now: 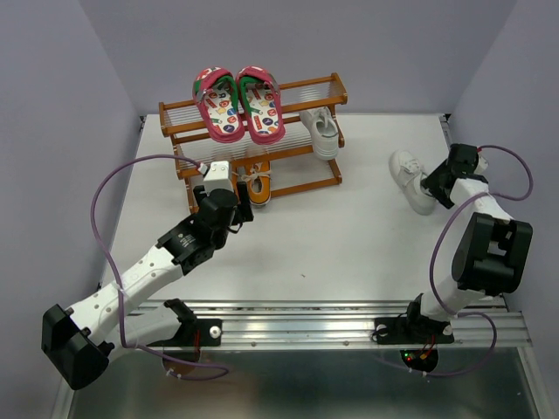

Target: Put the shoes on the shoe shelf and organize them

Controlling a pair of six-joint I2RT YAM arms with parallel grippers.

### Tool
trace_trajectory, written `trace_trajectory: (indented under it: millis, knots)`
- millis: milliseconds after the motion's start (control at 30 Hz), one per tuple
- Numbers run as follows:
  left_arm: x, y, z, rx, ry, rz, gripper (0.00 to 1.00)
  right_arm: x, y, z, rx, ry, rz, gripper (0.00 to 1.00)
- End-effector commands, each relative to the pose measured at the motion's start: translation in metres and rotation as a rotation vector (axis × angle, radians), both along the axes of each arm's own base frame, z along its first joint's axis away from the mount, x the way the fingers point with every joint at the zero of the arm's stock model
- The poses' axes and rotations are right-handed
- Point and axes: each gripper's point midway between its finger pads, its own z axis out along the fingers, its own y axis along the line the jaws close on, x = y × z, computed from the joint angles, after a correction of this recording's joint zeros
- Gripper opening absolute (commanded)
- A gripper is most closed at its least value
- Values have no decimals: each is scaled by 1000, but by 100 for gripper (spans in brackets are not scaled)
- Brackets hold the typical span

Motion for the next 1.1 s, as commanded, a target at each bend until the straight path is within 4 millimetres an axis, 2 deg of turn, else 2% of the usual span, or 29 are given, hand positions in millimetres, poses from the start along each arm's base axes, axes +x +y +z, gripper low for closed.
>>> trace_trajectory:
  millis: [0, 67, 100, 167, 200, 300, 367, 467, 533, 600, 700, 733, 767, 800, 833, 900, 933, 1033, 1067]
  knots:
    - [6, -1, 17, -15, -44, 11, 80, 9, 2, -4, 25, -37, 2, 59]
    - [6, -2, 16, -18, -42, 11, 80, 10, 5, -5, 36, -41, 17, 52]
    - [6, -2, 15, -17, -41, 11, 80, 10, 6, -5, 40, -45, 23, 43]
    - [6, -2, 15, -17, -41, 11, 80, 11, 11, -5, 59, -54, 45, 34]
    - [6, -2, 15, -16, -40, 11, 80, 11, 13, -4, 62, -59, 55, 23]
    - [6, -2, 15, -16, -40, 11, 80, 10, 21, 1, 94, -81, 78, 5]
    - [7, -2, 15, -16, -43, 11, 80, 11, 30, 10, 128, -115, 103, 1]
    - [6, -2, 15, -14, -43, 12, 80, 14, 41, 32, 181, -177, 116, 1]
    - [7, -1, 16, -15, -46, 15, 80, 12, 46, 40, 215, -182, 100, 1]
    - [7, -2, 15, -15, -47, 13, 80, 8, 58, 46, 239, -171, 96, 1]
    - [7, -2, 15, -15, -48, 13, 80, -6, 66, 44, 244, -143, 28, 1]
    - [8, -3, 15, -15, -48, 13, 80, -6, 70, 49, 250, -160, 18, 1]
    - [8, -3, 15, -16, -49, 11, 80, -14, 76, 40, 260, -145, 4, 1]
    - [8, -4, 14, -16, -48, 8, 80, -16, 78, 38, 244, -161, -17, 1]
    - [9, -5, 14, -16, -50, 5, 80, -24, 93, 31, 234, -159, -25, 1]
    - [10, -6, 13, -11, -50, 0, 80, -31, 112, 21, 251, -144, -17, 1]
    - [11, -7, 13, -5, -48, -3, 80, -36, 132, 12, 278, -129, 11, 2]
    - [12, -7, 14, 3, -49, -3, 80, -43, 167, 0, 297, -88, 91, 28]
    - [12, -6, 14, 6, -49, 1, 80, -46, 171, -3, 290, -73, 111, 42]
